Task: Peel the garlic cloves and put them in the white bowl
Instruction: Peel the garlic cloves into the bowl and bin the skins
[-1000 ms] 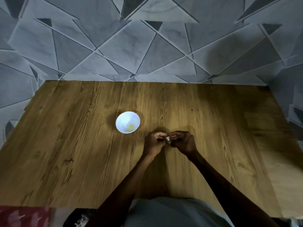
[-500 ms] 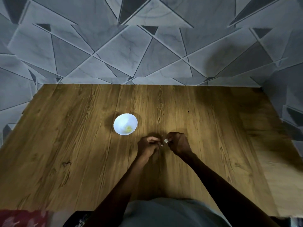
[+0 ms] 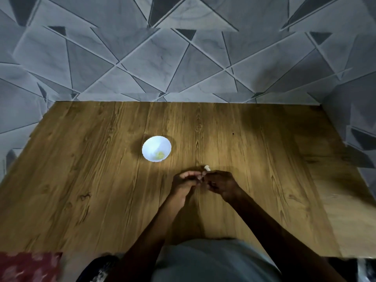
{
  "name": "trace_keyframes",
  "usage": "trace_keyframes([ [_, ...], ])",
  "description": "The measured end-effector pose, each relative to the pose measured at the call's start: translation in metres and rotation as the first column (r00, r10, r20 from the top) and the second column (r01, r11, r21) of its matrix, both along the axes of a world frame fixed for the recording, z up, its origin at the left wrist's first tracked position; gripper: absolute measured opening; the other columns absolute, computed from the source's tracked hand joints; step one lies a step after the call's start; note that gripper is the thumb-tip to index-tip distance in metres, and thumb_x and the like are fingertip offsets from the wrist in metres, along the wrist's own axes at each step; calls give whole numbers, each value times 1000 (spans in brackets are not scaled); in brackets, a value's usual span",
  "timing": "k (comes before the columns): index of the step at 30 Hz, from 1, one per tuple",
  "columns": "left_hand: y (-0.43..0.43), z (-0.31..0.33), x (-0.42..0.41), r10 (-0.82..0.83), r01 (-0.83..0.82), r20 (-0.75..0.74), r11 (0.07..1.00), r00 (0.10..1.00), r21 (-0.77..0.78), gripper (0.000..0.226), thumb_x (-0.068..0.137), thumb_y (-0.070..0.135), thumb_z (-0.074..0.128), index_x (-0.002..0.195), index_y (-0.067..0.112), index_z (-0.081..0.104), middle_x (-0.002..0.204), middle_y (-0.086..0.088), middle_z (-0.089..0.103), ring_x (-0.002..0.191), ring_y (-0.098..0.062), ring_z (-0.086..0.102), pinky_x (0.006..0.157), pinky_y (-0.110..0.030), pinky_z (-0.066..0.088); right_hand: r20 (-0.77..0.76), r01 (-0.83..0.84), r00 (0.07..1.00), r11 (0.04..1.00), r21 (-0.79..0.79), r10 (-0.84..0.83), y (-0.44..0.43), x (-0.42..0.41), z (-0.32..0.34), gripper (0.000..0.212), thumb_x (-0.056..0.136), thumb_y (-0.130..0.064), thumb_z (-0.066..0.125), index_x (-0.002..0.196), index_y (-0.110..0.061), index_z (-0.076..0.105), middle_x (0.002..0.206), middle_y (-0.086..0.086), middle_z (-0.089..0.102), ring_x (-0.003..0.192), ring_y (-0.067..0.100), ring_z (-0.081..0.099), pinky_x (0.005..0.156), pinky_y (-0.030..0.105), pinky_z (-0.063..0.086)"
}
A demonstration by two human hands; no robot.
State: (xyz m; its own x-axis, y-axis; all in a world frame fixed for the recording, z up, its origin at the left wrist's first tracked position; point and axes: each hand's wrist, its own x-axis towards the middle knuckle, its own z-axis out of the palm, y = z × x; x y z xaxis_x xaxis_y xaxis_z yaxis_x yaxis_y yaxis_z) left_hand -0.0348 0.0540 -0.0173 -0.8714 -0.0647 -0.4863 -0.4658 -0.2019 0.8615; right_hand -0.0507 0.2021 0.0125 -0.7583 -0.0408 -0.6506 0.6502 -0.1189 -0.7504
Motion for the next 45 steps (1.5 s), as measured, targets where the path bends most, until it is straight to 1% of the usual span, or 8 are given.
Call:
trace_keyframes([
  [3, 2, 1, 8, -11, 9, -38, 998, 999, -69, 27, 78, -13, 65, 87, 11, 72, 82, -9, 74, 74, -17, 67, 67, -23, 54, 61, 17, 998, 1000, -12, -17, -6, 8, -2, 18, 83, -9, 77, 98, 0, 73, 88, 14, 73, 74, 18, 66, 64, 25, 55],
  [6, 1, 1, 12, -81, 51, -77, 941, 994, -334, 24, 79, -4, 71, 91, 17, 71, 85, -3, 74, 78, -13, 68, 74, -24, 54, -93, 43, 995, 975, 217, -23, -8, 14, -14, 11, 80, -8, 80, 82, -2, 71, 77, 12, 73, 60, 18, 69, 51, 27, 56],
  [10, -15, -9, 16, -346, 148, -69, 562, 936, -814, 41, 75, 15, 76, 114, 20, 65, 119, 1, 63, 113, -14, 56, 95, -23, 43, -197, -34, 971, 889, 457, 138, -6, 17, -28, 18, 80, -9, 80, 70, -14, 66, 75, 14, 73, 72, 34, 72, 65, 52, 60],
  [12, -24, -16, 20, -458, 201, 40, 308, 888, -930, 59, 76, 35, 74, 130, 25, 54, 141, 0, 45, 133, -22, 37, 109, -33, 32, -211, -36, 961, 838, 544, 178, -7, 18, -35, 22, 77, -15, 82, 68, -19, 63, 74, 9, 73, 69, 28, 73, 63, 52, 60],
  [14, -31, -22, 25, -509, 268, 137, 193, 850, -944, 73, 77, 49, 69, 142, 28, 41, 154, 2, 26, 143, -24, 21, 116, -38, 23, -199, -53, 955, 783, 620, 222, -9, 19, -37, 21, 74, -19, 85, 69, -19, 65, 72, 2, 72, 67, 19, 72, 63, 44, 61],
  [22, -36, -33, 32, -535, 270, 133, 186, 834, -945, 80, 83, 57, 61, 151, 31, 27, 162, 3, 9, 149, -24, 5, 119, -43, 10, -41, -165, 930, 515, 841, 365, -18, 12, -28, 21, 78, -29, 77, 86, -12, 66, 70, -4, 64, 58, 7, 59, 45, 20, 46],
  [34, -35, -33, 31, -542, 269, 124, 196, 831, -943, 79, 84, 55, 63, 151, 31, 26, 163, 4, 9, 150, -23, 4, 121, -43, 10, 59, -226, 873, 294, 929, 485, -25, 16, -23, 38, 85, -28, 70, 113, -6, 61, 103, 5, 62, 85, 17, 61, 62, 25, 45],
  [45, -36, -28, 35, -550, 249, 101, 202, 829, -947, 76, 87, 55, 59, 151, 27, 28, 163, 2, 10, 150, -23, 1, 121, -41, 4, 62, -192, 828, 178, 965, 558, -32, 22, -26, 36, 90, -27, 65, 120, -7, 57, 111, 7, 61, 97, 20, 62, 78, 31, 56],
])
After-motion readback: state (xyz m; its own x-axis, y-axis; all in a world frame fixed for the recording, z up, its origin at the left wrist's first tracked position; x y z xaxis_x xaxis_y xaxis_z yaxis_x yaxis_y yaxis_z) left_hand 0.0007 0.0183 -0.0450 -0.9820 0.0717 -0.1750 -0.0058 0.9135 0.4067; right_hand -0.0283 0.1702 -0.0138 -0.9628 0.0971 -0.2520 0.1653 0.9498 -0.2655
